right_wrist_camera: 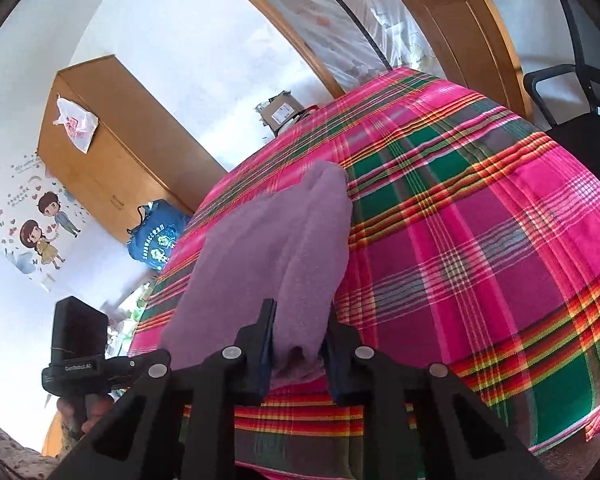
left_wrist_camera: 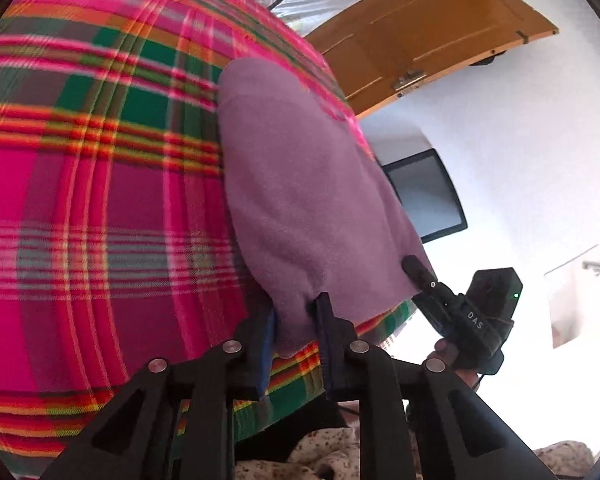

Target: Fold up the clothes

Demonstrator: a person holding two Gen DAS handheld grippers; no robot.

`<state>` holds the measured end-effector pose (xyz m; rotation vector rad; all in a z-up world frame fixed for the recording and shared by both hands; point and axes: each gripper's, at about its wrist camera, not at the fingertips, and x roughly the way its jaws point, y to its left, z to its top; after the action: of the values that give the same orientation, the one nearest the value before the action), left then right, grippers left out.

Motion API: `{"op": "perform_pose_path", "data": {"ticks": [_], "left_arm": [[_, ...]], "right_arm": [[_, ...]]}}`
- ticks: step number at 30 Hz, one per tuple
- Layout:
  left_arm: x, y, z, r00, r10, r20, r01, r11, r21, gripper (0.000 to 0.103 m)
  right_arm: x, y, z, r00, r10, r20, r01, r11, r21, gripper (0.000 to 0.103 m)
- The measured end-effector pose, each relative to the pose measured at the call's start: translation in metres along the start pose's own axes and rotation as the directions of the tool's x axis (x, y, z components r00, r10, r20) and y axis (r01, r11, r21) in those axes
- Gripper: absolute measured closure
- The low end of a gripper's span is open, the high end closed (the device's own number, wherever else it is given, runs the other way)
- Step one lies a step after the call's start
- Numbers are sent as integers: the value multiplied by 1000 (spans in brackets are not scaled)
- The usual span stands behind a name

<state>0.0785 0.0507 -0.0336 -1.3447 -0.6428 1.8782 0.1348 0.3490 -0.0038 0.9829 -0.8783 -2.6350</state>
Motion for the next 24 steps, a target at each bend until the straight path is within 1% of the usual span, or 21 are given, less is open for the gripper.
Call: {"op": "perform_pose_path", "data": {"ticks": [1, 4, 7, 10, 13, 14, 15, 17, 18, 22, 24], "left_arm": [[1, 1, -3, 1000, 4, -7, -4, 1000, 3, 87], [3, 2, -7, 1000, 10, -18, -10, 1000, 0, 88], [4, 4, -7, 1000, 8, -16, -9, 1000, -17, 89], [3, 2, -8, 1000, 22, -17, -22, 1000, 6, 88], [1, -1, -7, 999, 29, -22, -28, 999, 28, 88], [1, 0, -6, 999, 35, -26, -34, 999, 35, 85], [2, 0, -4, 998, 44, -38, -42, 998, 43, 83], [3, -3, -3, 997, 54, -56, -51, 997, 50, 76], [2, -5, -2, 997, 58, -57, -54, 997, 60, 75], [-11, -9, 1, 999, 41, -22, -39, 996, 81, 72], [-17, -9, 5, 999, 32, 3, -32, 996, 77, 70]], "right_arm": [[1, -1, -1, 1000, -8, -5, 8, 1000, 2, 81], [9, -7, -6, 998, -46, -30, 47, 999, 9, 81], [10, -10, -8, 997, -61, -39, 62, 998, 3, 80], [9, -10, -7, 996, -77, -44, 77, 997, -12, 76], [5, -10, -6, 995, -84, -53, 83, 996, -24, 75], [3, -10, -6, 995, -84, -54, 83, 996, -29, 74], [0, -10, -5, 995, -86, -50, 84, 996, -32, 74], [-5, -13, -2, 996, -80, -30, 79, 997, -25, 74], [-8, -14, -1, 997, -77, -20, 77, 997, -21, 74], [-13, -20, 8, 998, -56, -1, 56, 998, -11, 74], [-12, -18, 12, 998, -58, 4, 59, 998, -18, 72]]}}
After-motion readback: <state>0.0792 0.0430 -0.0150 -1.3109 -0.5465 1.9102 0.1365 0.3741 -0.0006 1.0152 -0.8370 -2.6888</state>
